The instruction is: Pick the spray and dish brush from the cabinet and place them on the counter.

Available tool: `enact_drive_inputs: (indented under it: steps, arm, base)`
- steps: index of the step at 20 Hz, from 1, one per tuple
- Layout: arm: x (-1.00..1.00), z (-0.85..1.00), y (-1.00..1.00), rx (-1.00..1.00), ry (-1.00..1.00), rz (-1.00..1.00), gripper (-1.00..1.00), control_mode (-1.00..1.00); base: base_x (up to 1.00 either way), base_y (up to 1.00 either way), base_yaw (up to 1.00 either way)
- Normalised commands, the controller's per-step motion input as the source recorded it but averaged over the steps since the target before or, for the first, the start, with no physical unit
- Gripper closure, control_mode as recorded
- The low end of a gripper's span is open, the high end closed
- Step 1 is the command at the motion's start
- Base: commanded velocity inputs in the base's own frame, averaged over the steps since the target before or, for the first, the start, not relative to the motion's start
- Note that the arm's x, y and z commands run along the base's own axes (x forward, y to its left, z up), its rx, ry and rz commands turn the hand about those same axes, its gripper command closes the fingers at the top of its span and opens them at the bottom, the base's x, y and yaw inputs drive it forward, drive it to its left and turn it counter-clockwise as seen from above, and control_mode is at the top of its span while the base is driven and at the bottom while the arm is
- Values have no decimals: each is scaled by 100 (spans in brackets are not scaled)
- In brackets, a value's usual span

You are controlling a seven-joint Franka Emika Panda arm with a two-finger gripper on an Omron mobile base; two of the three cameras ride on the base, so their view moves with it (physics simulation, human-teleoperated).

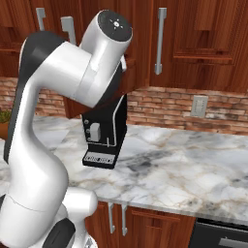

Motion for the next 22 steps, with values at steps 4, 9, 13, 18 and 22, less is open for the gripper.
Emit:
enact_drive_inputs:
  steps: [4,9,13,18,22]
  arm:
    - [-7,-23,-21,0,0,12,-100,-100]
    - [-16,-17,-31,0,0,13,-100,-100]
    - [-30,-10,-40,0,0,13,-100,-100]
    - [-58,0,-25,0,-8,15,-100,-100]
    - [-83,0,-1,0,-15,13,-100,-100]
  base:
    - [0,0,0]
    - [0,0,0]
    - [0,0,0]
    - [0,0,0]
    - [0,0,0]
